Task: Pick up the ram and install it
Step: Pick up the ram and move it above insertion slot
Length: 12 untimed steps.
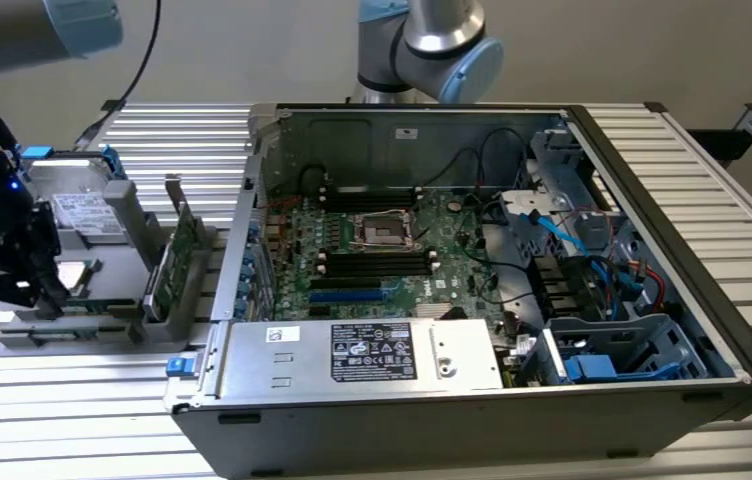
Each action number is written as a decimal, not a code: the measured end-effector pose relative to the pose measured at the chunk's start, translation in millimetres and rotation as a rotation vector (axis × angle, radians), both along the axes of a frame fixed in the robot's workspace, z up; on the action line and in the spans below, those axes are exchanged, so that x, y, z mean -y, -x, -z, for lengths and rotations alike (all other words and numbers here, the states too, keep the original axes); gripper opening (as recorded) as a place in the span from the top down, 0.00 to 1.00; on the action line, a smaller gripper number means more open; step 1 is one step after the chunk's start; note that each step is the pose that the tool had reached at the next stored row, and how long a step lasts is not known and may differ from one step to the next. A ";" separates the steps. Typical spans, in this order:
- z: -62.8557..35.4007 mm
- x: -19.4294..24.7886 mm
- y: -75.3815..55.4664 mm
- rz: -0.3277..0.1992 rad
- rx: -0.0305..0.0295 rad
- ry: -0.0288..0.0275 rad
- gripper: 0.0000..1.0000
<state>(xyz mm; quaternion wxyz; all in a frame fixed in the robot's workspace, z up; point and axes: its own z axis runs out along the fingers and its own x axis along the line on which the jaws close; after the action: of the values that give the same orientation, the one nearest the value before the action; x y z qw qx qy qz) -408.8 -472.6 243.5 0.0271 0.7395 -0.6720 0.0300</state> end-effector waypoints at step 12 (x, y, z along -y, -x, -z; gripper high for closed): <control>19.5 9.4 -0.8 0.022 0.0001 -0.0054 0.69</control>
<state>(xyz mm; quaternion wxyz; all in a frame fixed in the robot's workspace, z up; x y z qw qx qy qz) -408.0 -482.0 224.0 0.0254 0.7322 -0.6801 0.0279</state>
